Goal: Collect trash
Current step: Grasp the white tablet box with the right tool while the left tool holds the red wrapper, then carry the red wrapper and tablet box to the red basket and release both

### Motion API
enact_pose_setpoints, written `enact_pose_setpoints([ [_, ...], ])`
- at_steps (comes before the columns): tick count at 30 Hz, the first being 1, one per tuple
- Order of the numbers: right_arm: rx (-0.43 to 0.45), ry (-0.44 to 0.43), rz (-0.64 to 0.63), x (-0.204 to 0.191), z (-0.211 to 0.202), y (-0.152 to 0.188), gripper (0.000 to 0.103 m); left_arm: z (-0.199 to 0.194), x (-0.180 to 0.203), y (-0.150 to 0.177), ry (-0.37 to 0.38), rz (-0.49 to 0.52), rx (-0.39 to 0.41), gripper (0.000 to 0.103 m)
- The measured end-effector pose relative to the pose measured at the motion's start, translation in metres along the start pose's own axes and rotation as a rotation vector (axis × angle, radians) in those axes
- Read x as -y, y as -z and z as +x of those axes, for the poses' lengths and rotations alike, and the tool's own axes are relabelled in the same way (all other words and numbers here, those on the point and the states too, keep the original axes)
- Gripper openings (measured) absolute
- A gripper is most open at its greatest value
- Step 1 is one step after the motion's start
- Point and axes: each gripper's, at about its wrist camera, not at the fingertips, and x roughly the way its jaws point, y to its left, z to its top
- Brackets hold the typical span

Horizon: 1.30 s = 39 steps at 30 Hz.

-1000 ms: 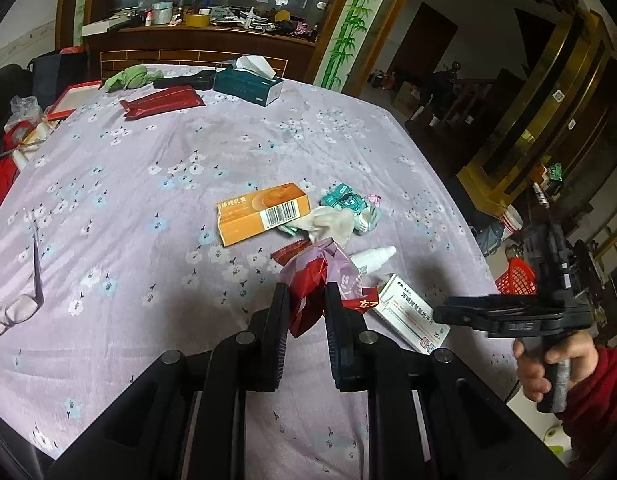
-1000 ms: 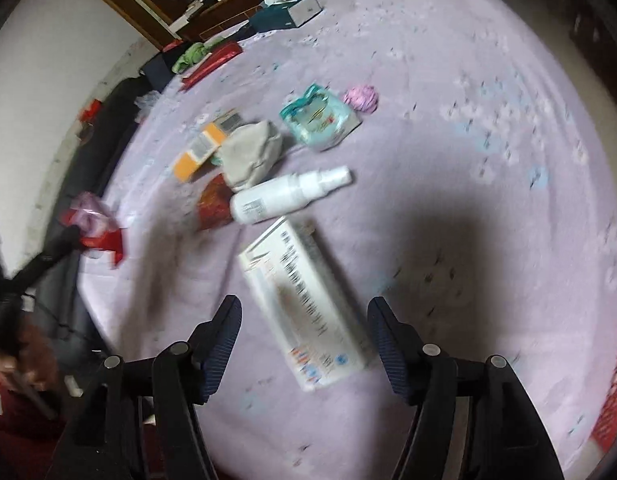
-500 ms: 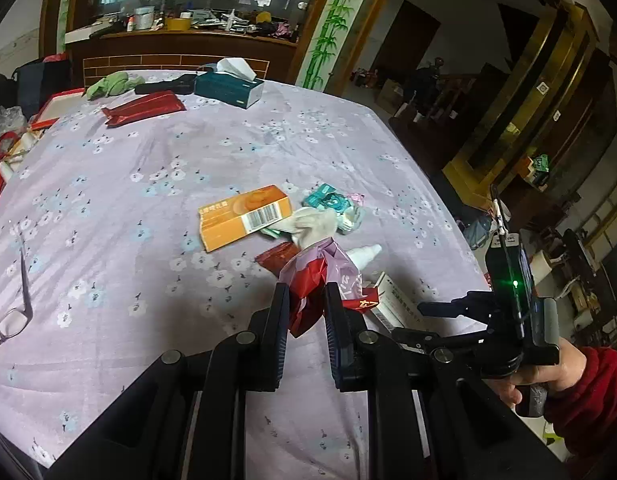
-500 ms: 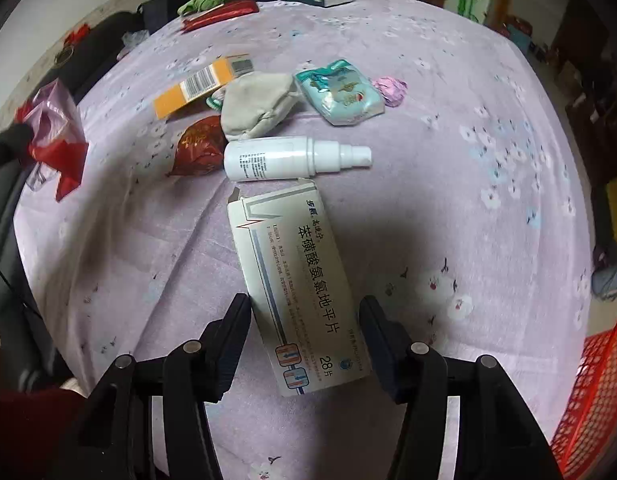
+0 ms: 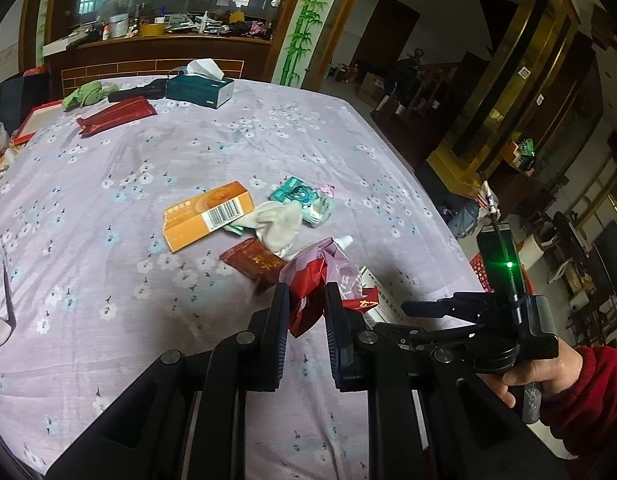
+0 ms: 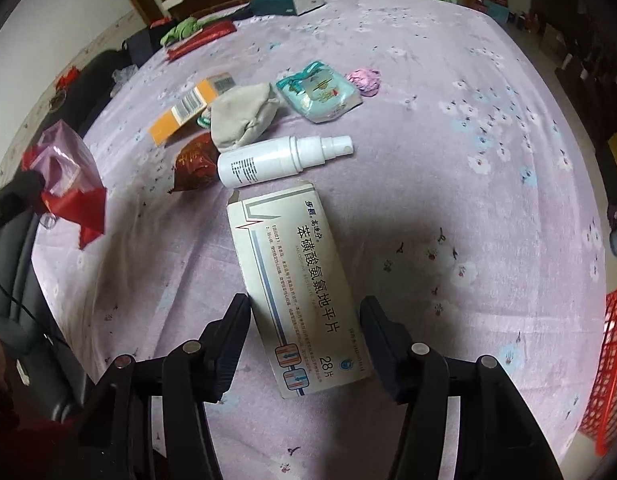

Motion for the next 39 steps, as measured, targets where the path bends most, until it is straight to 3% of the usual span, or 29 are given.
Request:
enact_pose_setpoints([
  [7, 0.093, 0.002, 0.128, 0.005, -0.039, 0.017, 0.06, -0.003, 0.016, 0.0, -0.036, 0.022, 0.032, 0.016],
  [14, 0.203, 0.124, 0.205, -0.005, -0.082, 0.035, 0.06, -0.001, 0.039, 0.0, -0.155, 0.037, 0.084, 0.016],
  [21, 0.298, 0.194, 0.181, -0.012, -0.11, 0.043, 0.06, 0.003, 0.056, -0.002, -0.195, 0.065, 0.092, 0.016],
  [39, 0.317, 0.19, 0.243, 0.003, -0.12, 0.058, 0.06, 0.006, 0.081, 0.001, -0.241, 0.161, 0.094, 0.016],
])
